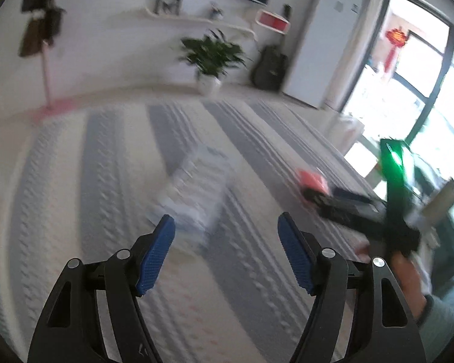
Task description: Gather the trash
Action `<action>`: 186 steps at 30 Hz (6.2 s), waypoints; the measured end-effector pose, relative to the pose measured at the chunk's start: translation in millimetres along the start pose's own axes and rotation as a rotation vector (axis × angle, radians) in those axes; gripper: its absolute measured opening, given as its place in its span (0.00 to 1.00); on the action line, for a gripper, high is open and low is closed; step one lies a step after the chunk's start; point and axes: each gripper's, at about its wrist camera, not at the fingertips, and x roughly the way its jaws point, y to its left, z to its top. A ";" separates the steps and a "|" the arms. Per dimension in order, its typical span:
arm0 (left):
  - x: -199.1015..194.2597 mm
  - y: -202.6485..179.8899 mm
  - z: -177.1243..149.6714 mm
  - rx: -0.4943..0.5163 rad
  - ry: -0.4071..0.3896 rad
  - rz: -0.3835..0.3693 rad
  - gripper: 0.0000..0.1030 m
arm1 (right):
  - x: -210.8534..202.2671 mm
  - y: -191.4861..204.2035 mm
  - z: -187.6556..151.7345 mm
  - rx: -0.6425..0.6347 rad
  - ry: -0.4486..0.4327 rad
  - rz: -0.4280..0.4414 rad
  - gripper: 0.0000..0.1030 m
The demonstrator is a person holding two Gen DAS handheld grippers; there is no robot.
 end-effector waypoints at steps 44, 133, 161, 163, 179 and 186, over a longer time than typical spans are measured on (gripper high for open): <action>-232.8 141.1 -36.0 -0.264 -0.118 0.290 0.50 | -57.5 120.5 -14.0 -0.188 0.003 0.124 0.33; -399.0 106.2 -183.0 -0.344 -0.459 0.736 0.93 | -358.0 272.6 -162.5 -0.359 -0.412 0.501 0.83; -395.5 111.2 -180.1 -0.390 -0.456 0.682 0.93 | -347.0 261.6 -160.6 -0.340 -0.411 0.432 0.93; -394.8 111.4 -178.9 -0.391 -0.453 0.705 0.93 | -345.9 263.9 -162.5 -0.351 -0.414 0.423 0.93; -383.4 115.3 -178.3 -0.387 -0.376 0.753 0.93 | -337.3 271.8 -171.4 -0.393 -0.411 0.400 0.93; -379.1 115.1 -175.8 -0.378 -0.350 0.790 0.93 | -330.3 264.0 -169.9 -0.375 -0.400 0.399 0.93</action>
